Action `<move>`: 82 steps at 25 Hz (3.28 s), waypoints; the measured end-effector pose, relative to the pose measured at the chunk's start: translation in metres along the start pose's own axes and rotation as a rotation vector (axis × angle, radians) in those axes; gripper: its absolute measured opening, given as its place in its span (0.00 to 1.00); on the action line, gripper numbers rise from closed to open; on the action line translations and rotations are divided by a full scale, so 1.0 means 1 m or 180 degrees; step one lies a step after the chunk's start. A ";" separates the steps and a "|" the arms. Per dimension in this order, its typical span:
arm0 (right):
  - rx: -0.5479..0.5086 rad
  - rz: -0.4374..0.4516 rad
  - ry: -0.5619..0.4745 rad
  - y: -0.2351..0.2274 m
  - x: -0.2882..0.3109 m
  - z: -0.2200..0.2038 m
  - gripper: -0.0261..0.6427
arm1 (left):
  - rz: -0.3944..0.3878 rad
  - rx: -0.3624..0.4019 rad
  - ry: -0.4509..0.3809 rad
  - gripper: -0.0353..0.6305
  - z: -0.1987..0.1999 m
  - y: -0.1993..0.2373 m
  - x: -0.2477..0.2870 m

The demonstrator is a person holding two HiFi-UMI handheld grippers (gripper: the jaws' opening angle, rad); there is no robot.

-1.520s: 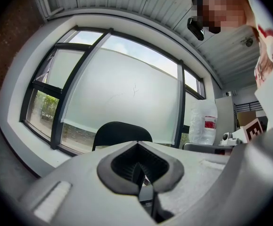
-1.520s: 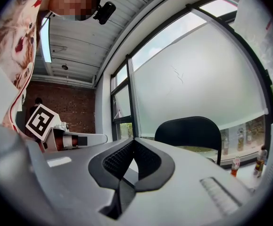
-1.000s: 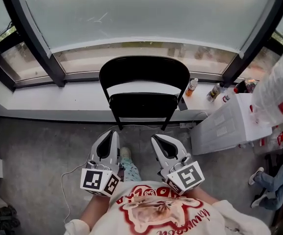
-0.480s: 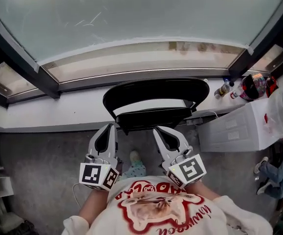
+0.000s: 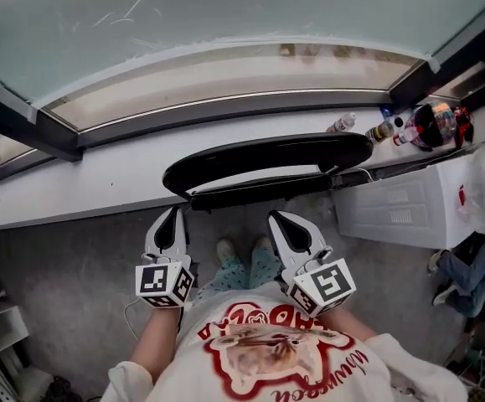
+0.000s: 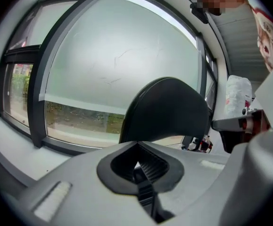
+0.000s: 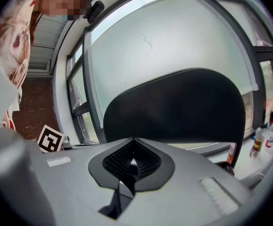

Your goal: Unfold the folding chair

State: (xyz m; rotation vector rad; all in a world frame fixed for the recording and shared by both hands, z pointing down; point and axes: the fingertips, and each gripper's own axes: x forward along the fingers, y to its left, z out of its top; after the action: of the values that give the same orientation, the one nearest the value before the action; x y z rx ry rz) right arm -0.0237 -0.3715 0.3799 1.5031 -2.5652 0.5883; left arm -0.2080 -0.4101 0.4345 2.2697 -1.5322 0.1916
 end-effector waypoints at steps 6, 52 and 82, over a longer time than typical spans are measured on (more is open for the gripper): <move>0.1162 -0.0322 0.0116 -0.035 0.004 -0.031 0.09 | 0.0181 -0.0024 0.0214 0.06 -0.026 0.025 0.018; 0.4568 -0.1271 -0.0136 -0.096 0.063 -0.159 0.39 | -0.0762 0.0629 0.0488 0.20 -0.068 0.022 0.081; 0.4595 -0.0734 -0.0266 -0.017 -0.100 -0.393 0.37 | 0.0058 0.0334 0.0745 0.18 -0.153 0.032 0.046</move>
State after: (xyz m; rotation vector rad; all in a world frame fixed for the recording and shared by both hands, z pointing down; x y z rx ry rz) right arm 0.0019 -0.1470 0.7175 1.9653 -1.7680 2.6521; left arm -0.2035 -0.4002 0.5968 2.2206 -1.4510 0.5345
